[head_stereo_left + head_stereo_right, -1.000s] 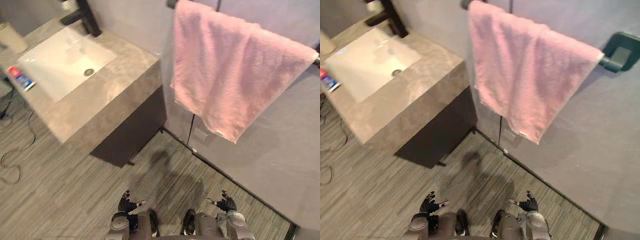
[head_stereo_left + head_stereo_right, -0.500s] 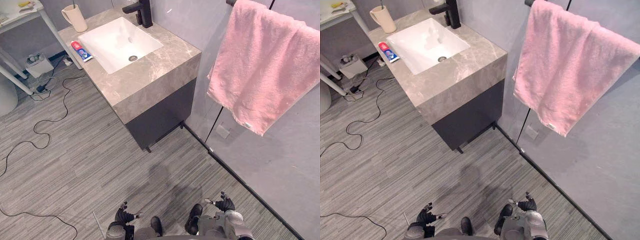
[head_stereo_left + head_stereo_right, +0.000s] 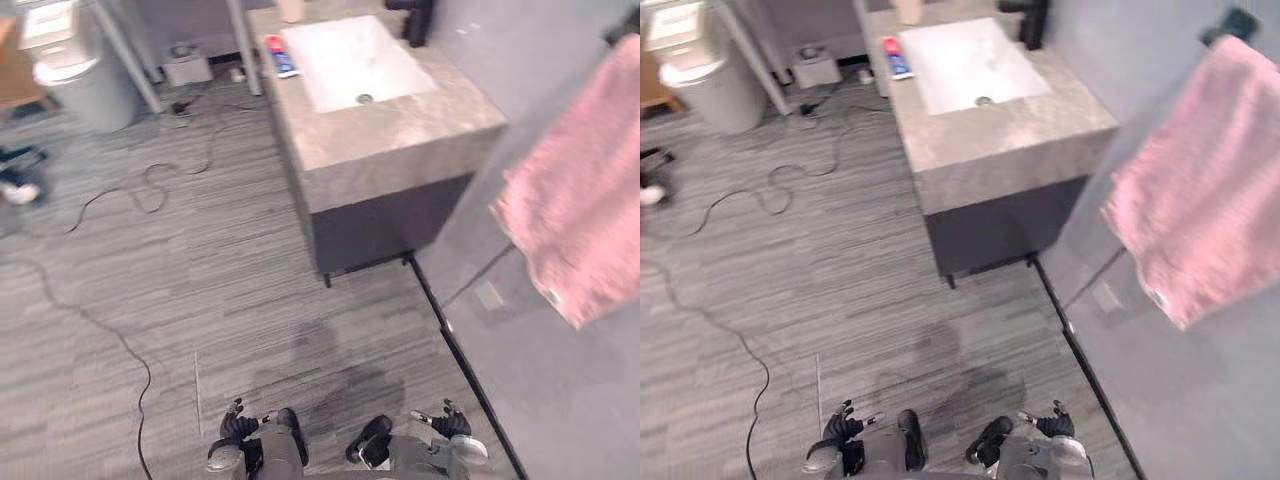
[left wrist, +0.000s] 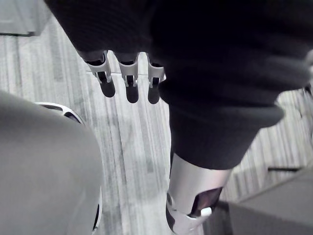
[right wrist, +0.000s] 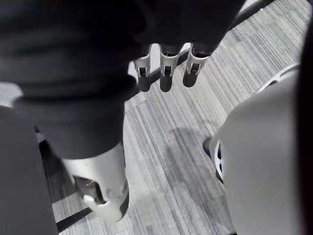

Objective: Organize washtable

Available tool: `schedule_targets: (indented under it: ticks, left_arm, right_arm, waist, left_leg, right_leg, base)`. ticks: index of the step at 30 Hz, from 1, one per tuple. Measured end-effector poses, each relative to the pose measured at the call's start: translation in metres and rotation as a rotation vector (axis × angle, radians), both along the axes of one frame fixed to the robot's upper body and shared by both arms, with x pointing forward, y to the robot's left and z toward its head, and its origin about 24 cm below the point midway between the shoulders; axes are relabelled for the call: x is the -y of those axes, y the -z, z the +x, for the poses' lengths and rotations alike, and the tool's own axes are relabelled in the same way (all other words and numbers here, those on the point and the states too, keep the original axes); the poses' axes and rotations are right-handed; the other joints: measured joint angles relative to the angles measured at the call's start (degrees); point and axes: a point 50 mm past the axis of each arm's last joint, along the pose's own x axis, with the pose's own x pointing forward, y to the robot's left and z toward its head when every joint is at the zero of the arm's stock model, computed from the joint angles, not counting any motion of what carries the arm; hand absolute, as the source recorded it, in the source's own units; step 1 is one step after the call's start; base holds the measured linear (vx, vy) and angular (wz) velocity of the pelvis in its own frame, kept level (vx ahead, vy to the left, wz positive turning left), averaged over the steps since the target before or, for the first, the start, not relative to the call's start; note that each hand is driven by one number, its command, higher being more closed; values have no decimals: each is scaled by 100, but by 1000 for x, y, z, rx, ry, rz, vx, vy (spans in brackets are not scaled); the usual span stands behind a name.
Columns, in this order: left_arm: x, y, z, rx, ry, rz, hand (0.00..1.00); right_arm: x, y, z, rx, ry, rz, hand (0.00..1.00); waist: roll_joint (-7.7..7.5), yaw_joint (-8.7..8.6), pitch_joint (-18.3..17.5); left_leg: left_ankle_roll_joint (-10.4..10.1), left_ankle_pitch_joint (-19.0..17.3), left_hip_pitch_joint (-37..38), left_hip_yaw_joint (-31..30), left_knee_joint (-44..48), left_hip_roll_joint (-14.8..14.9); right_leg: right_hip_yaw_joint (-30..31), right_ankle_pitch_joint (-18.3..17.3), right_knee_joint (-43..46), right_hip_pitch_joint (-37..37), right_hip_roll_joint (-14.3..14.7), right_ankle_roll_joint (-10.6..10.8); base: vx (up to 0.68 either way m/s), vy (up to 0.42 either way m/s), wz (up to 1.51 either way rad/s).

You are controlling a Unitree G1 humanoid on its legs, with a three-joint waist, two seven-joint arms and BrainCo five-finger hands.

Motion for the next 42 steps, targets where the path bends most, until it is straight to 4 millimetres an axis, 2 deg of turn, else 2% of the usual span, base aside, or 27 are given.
schedule_targets:
  ticks: [1, 4, 5, 7, 8, 10, 11, 12, 13, 14, 15, 17, 18, 20, 21, 22, 23, 24, 26, 27, 29, 31, 34, 37, 40, 41, 42]
  left_arm:
    - [-4, -1, -1, 12, -53, -10, 0]
    - [-1, 5, -11, -25, -114, -34, 0]
    - [-1, 5, -12, -28, -116, -34, 0]
    - [-6, 6, -15, -38, -120, -25, 0]
    - [-10, 5, -15, -39, -117, -12, 0]
    - [-17, 5, -15, -53, -101, 8, 0]
    - [-17, 6, -17, -71, -85, 12, 0]
    - [-19, 6, -20, -84, -67, 21, 0]
    - [-22, 5, -19, -88, -57, 32, 0]
    - [-28, 4, -21, -98, -52, 49, 0]
    - [-32, 4, -24, -110, -53, 58, 0]
    - [-28, 5, -23, -109, -51, 47, 0]
    - [-21, 6, -18, -99, -48, 28, 0]
    - [-13, 6, -14, -89, -31, 12, 0]
    - [-8, 7, -12, -86, -10, -3, 0]
    - [-5, 6, -8, -72, 9, -5, 0]
    - [-4, 5, -7, -70, 12, -5, 0]
    - [2, 5, -4, -62, 11, -20, 0]
    - [9, 5, -2, -48, 14, -42, 0]
    - [12, 6, -3, -46, -5, -58, 0]
    - [9, 6, -9, -49, -43, -62, 0]
    - [5, 5, -9, -38, -48, -52, 0]
    - [4, 1, -3, -11, -51, -45, 0]
    - [3, 1, -2, -3, -61, -44, 0]
    - [8, 5, -13, -35, -68, -58, 0]
    - [9, 6, -14, -37, -68, -61, 0]
    - [6, 5, -13, -36, -61, -54, 0]
  right_arm:
    - [1, -3, 5, 18, 4, -11, 0]
    - [2, -3, 4, 18, 5, -14, 0]
    - [2, -3, 3, 13, 5, -14, 0]
    - [-4, 2, -7, -22, 4, 4, 0]
    - [-6, 6, -14, -49, 6, 13, 0]
    - [-7, 9, -22, -78, 19, 23, 0]
    - [-5, 8, -19, -72, 13, 18, 0]
    - [-6, 7, -15, -61, 3, 17, 0]
    - [-9, 6, -11, -54, -6, 22, 0]
    - [-15, 6, -7, -45, -29, 37, 0]
    - [-21, 5, -3, -37, -54, 53, 0]
    - [-25, 3, 3, -19, -57, 60, 0]
    - [-23, 1, 8, -3, -58, 55, 0]
    - [-23, 0, 10, 10, -56, 53, 0]
    - [-22, 0, 5, 6, -48, 54, 0]
    - [-22, 1, -2, 10, -11, 67, 0]
    - [-22, 1, -3, 13, -7, 67, 0]
    - [-19, -2, 0, 29, 8, 67, 0]
    - [-16, -2, 0, 31, 8, 56, 0]
    - [-13, -3, 0, 30, 2, 46, 0]
    - [-15, -2, 0, 22, 3, 50, 0]
    - [-14, 3, -11, -37, 28, 53, 0]
    - [-10, 5, -20, -57, 77, 61, 0]
    - [-7, 7, -26, -81, 109, 55, 0]
    - [3, 8, -35, -95, 167, 42, 0]
    - [7, 8, -38, -103, 182, 30, 0]
    - [10, 10, -49, -130, 191, 16, 0]
  waist:
    - [-27, 47, 5]
    - [249, 164, -70]
    - [244, 163, -80]
    - [71, 161, -185]
    - [-86, 142, -234]
    - [-290, 105, -330]
    - [-274, 97, -318]
    - [-199, -29, -274]
    - [-197, -55, -264]
    - [-274, -53, -242]
    - [-357, -33, -215]
    - [-373, -67, -143]
    - [-327, -115, -54]
    - [-292, -190, -6]
    - [-321, -203, -14]
    - [-406, -260, -70]
    - [-400, -287, -77]
    - [-276, -313, -115]
    - [-66, -363, -128]
    - [29, -336, -113]
    - [70, -314, -97]
    - [9, -260, -120]
    - [-1, -135, -121]
    - [-27, -8, -109]
    - [124, -18, -239]
    - [126, -22, -291]
    - [-1, -33, -372]
  left_leg:
    - [-96, 54, -104, 74, -116, 108]
    - [-429, 272, 104, 345, -269, 528]
    - [-510, 330, 121, 358, -236, 515]
    - [-405, 267, 62, 357, 158, 251]
    - [-287, -108, 14, 344, 495, 34]
    - [-107, -506, 82, 324, 739, -409]
    - [32, -679, 200, 251, 789, -634]
    - [148, -798, 354, 52, 784, -765]
    - [209, -848, 416, -47, 744, -802]
    - [282, -891, 627, -138, 616, -889]
    - [338, -912, 896, -138, 424, -993]
    - [358, -1015, 1286, -103, 226, -1080]
    - [341, -1106, 1569, -92, 141, -1079]
    - [213, -1183, 1878, -105, 3, -1085]
    - [91, -1264, 2100, -131, -166, -1160]
    - [-44, -1449, 2333, -316, -242, -1274]
    - [-75, -1490, 2386, -345, -242, -1270]
    - [-186, -1566, 2535, -449, -163, -1098]
    - [-327, -1628, 2250, -451, 828, -738]
    - [-559, -1491, 1834, -456, 1999, -389]
    - [-586, -1510, 1490, -327, 3274, 113]
    - [-568, -1519, 1219, -119, 3498, 293]
    - [-454, -1557, 605, 48, 2803, 400]
    - [-546, -1425, 250, -284, 1597, 291]
    - [-348, -570, 189, -695, 787, 245]
    - [-326, -248, 212, -751, 791, 156]
    - [-207, -200, 221, -732, 907, -63]
  right_leg:
    - [47, 75, -12, -17, -149, 126]
    - [419, 244, 86, 23, -208, 405]
    - [449, 257, 120, 26, -248, 430]
    - [598, 270, 355, 11, -668, 737]
    - [694, 245, 595, 8, -1033, 897]
    - [1127, 314, 1371, -153, -1668, 344]
    - [1826, 534, 2017, -439, -1892, -457]
    - [2883, 675, 2618, -767, -1748, -460]
    - [3308, 420, 2947, -886, -1530, -51]
    - [3675, -16, 3376, -1070, -1078, 175]
    - [3719, -422, 3519, -1250, -703, 109]
    - [3468, -722, 3316, -1499, -152, -64]
    - [3221, -734, 2962, -1651, 168, -78]
    - [2991, -635, 2228, -1791, 485, -44]
    - [2988, -373, 1455, -1790, 644, -14]
    - [3154, 237, 1111, -1760, 652, -283]
    - [3170, 402, 1146, -1734, 663, -464]
    - [3016, 167, 1322, -1612, 746, -732]
    - [2831, -71, 1277, -1375, 920, -855]
    - [2806, -205, 1144, -1086, 1087, -887]
    - [2875, -270, 791, -504, 1356, -937]
    - [3065, -268, 409, -9, 1443, -935]
    - [3488, -206, -9, 441, 1432, -835]
    - [3957, -199, -195, 732, 1326, -539]
    - [4270, -432, -114, 788, 1304, -96]
    - [4329, -511, -50, 793, 1240, 35]
    - [4391, -696, 155, 769, 969, 243]
  base:
    - [7, 245, -8]
    - [124, 413, -55]
    - [129, 294, -30]
    - [203, 363, -2]
    - [288, 436, 28]
    - [275, 369, 46]
    - [247, 316, 70]
    - [338, 331, 78]
    - [367, 212, 79]
    - [432, 173, 53]
    - [348, 89, 36]
    - [357, 56, 13]
    - [449, 51, 11]
    - [387, 27, 14]
    - [579, -30, 45]
    - [505, -33, 50]
    - [578, -72, 60]
    - [467, -66, 42]
    - [674, -92, 29]
    - [541, -62, 5]
    - [502, -29, -23]
    - [413, -5, -48]
    - [319, 90, -69]
    - [236, 208, -87]
    - [180, 336, -68]
    - [240, 412, -27]
    - [287, 463, -3]
